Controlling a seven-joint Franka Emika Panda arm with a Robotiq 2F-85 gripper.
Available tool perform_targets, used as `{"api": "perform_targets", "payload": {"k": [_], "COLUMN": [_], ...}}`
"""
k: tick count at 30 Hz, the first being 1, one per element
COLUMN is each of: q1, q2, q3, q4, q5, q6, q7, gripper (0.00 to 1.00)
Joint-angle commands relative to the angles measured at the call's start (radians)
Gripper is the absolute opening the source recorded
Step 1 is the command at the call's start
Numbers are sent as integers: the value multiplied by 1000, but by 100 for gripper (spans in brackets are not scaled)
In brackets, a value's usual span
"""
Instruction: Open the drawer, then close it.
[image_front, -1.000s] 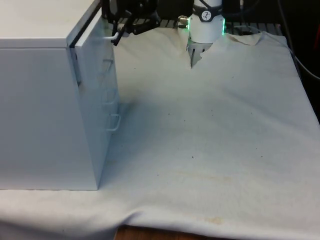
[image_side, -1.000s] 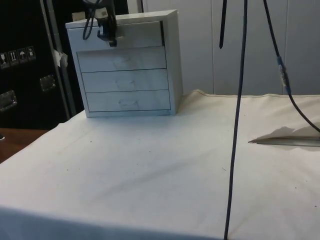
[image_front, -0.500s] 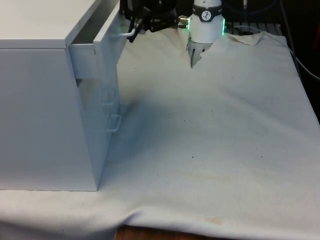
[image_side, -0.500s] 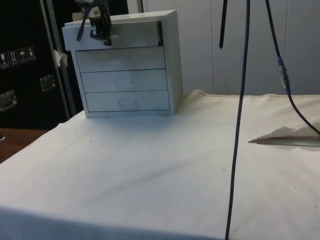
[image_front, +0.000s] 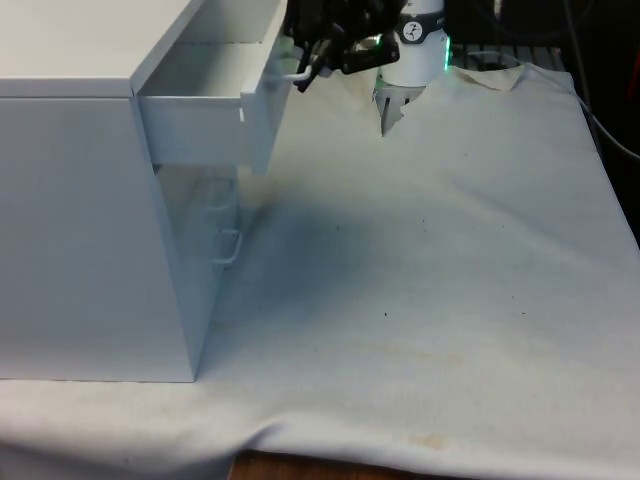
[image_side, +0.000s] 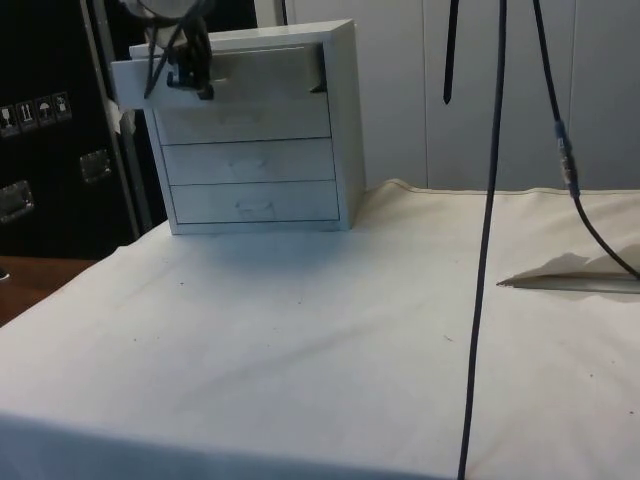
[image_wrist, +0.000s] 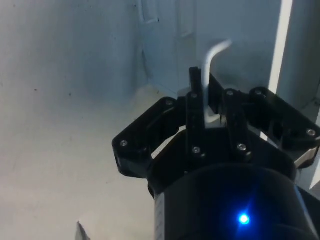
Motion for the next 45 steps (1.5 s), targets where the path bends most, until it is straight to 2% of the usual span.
{"api": "perform_targets", "payload": {"k": [1,5,6,7,14,15,16,20,30,31,32,40,41,42,45], "q1": [12,20,7,22,28,10,29,33,32,15,32,33,24,34,33], "q2": [3,5,1,4,5,2,6,6,4,3,4,5,4,6,6], "q3": [-1,15,19,24,54,53,57,69,101,104,104,139,146,144,163], "q4": [5,9,4,12,25,17,27,33,61,53,65,101,99,103,117], "q5": [-6,-29,-31,-42,-94,-93,-99,-125,-193,-191,-198,-255,-253,-261,-284], "q6": [-5,-18,-13,-24,-48,-36,-51,-63,-104,-92,-109,-166,-166,-171,-192], "q7": [11,45,40,61,124,110,131,158,220,212,225,274,273,279,302], "gripper": [0,0,0,0,0,0,0,0,0,0,0,0,0,0,0]}}
